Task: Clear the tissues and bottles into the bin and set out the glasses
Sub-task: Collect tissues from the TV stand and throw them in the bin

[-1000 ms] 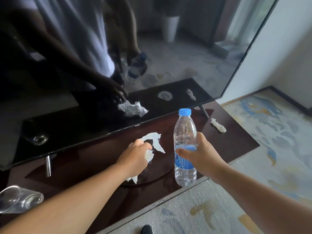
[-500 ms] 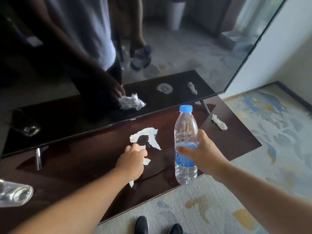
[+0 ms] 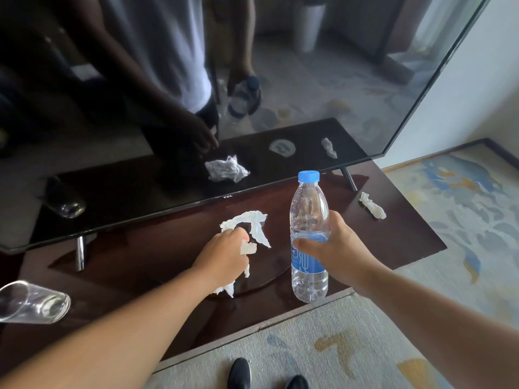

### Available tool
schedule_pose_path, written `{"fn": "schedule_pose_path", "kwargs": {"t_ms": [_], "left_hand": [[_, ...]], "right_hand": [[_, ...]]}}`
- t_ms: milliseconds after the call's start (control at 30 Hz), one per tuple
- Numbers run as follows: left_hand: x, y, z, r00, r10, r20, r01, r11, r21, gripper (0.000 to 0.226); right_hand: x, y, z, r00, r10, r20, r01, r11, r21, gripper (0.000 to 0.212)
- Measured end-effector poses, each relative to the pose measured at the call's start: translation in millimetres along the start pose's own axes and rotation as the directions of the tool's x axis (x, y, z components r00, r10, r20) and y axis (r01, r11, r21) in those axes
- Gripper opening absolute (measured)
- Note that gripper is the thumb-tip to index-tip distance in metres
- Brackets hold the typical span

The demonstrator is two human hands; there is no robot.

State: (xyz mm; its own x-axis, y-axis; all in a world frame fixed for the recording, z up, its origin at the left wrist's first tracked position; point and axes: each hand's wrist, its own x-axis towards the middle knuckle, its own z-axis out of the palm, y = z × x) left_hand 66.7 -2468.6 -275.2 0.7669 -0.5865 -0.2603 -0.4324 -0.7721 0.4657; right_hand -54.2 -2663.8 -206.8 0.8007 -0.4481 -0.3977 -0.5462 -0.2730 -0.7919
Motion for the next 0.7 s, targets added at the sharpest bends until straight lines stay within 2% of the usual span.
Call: {"fn": "schedule_pose_path", "kwargs": {"t_ms": [100, 333, 433, 533, 700], "left_hand": [[1, 10, -10, 0.997, 0.007, -0.083, -0.009, 1.000, -0.025, 0.013], [12, 23, -24, 0.977, 0.063, -0.203, -0.069, 0.997, -0.024, 0.008], [22, 27, -28, 0.979, 0.092, -0.184, -0.089, 0.996, 0.027, 0.012], [31, 30, -30, 0.981, 0.110, -0.163, -0.099, 0.992, 0.077, 0.007], [41, 37, -28, 0.986, 0.111, -0.126, -0.104, 0.992, 0.065, 0.025]], "right_hand": [[1, -1, -3, 1.000, -0.009, -0.004, 0.009, 1.000, 0.008, 0.051], [1, 1, -12, 0.999, -0.021, -0.043, 0.022, 0.999, 0.024, 0.054], [1, 2, -18, 0.998, -0.016, -0.054, 0.017, 0.999, 0.027, 0.054], [2, 4, -22, 0.998, -0.012, -0.064, 0.015, 0.999, 0.041, 0.054], [7, 8, -26, 0.998, -0.006, -0.069, 0.010, 0.999, 0.053, 0.056]]}}
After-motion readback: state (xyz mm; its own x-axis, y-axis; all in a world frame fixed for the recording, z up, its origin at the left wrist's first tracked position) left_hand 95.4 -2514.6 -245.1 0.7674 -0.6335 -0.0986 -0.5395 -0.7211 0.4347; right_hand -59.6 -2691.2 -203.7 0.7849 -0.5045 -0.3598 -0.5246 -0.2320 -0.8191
